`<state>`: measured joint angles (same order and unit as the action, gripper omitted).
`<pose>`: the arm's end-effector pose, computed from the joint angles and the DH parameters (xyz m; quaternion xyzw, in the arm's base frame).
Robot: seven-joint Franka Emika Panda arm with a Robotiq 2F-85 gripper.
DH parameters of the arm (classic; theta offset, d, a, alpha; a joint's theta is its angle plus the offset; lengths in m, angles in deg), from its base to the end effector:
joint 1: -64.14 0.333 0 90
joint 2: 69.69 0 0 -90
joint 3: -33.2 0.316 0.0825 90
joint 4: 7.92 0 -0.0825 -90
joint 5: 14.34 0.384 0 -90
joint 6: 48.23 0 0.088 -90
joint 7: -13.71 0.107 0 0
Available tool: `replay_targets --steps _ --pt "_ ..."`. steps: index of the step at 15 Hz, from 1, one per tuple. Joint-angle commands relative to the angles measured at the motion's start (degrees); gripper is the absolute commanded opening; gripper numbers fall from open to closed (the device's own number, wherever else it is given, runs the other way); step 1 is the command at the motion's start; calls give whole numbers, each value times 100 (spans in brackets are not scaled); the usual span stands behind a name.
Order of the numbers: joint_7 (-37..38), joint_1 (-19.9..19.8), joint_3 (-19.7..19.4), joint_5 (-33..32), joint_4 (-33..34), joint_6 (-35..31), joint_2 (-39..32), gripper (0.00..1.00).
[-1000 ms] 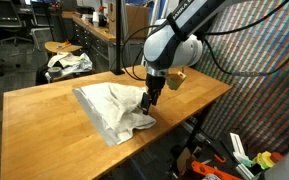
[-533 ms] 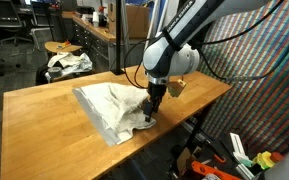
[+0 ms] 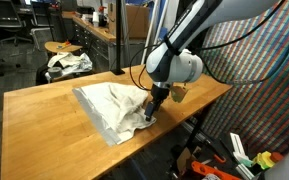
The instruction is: Fold the cloth
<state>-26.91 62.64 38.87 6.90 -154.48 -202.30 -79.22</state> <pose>0.4465 0.0223 0.2026 -0.9717 -0.2191 -0.0095 0.0872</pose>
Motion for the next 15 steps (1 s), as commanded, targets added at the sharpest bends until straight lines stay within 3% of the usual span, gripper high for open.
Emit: replay_targets --steps 1,4,8,9,10,12,15 --pt "-80 -125 12 -169 -305 -878 -22 100" --pt "322 -71 -186 -924 -515 -1385 -61 100" --pt "1345 611 -1323 -2971 -572 -1035 12 100" --pt "1621 629 -1402 -3454 -518 -854 36 100" --pt "1873 449 -1256 -3874 -466 -710 55 100" --pt "2009 381 -1102 -4059 -460 -593 184 100" --pt "1693 181 -797 -3544 -441 -528 396 100"
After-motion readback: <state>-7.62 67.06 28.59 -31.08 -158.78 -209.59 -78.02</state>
